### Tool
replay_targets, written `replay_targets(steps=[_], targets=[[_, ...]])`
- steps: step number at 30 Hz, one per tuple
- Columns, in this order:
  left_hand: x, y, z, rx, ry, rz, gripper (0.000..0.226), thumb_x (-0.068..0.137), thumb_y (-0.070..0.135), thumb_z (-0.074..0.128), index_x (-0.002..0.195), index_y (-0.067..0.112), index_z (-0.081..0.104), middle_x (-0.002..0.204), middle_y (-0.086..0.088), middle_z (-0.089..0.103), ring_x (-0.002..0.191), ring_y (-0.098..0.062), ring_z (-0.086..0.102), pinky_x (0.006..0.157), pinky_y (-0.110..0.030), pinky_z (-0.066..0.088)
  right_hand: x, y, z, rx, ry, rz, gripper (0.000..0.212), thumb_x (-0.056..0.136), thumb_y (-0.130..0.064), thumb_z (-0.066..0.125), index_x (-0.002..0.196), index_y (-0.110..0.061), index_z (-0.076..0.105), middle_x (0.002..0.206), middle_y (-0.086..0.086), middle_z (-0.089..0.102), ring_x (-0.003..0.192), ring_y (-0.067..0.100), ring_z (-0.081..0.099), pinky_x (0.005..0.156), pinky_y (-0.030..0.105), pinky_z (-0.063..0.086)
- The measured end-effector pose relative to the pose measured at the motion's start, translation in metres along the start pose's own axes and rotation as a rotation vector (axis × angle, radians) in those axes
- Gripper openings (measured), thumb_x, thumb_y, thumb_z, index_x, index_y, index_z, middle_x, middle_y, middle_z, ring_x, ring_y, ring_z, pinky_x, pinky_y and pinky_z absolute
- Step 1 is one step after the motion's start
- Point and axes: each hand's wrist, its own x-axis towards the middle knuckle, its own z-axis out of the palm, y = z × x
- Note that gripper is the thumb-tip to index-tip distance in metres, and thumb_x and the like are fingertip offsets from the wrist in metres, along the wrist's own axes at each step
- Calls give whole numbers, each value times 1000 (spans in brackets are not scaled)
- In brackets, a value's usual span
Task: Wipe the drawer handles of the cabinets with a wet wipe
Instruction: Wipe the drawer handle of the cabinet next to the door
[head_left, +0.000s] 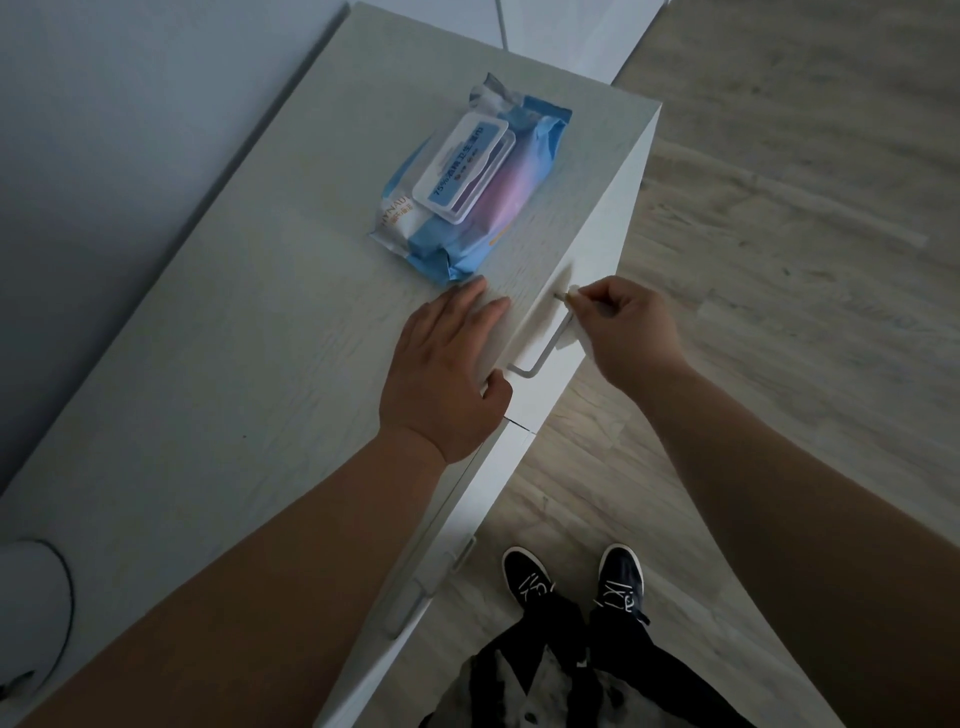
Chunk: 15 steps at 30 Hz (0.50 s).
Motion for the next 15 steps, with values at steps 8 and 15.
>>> replay_targets(steps=[8,15], targets=[[0,0,0,-14,22,9,71,83,27,59,153,22,47,166,0,37,152,-20,32,123,-46,30,-2,4,-1,88,-18,12,19,97,-38,69,86,-24,74,72,-13,69,58,1,55,59,22,47],[0,0,0,-11,1,1,71,84,29,58,154,23,46,167,1,35,153,-20,31,123,-47,29,1,2,-3,100,10,17,15,100,-33,62,89,-28,72,79,-14,74,63,6,62,63,31,55]])
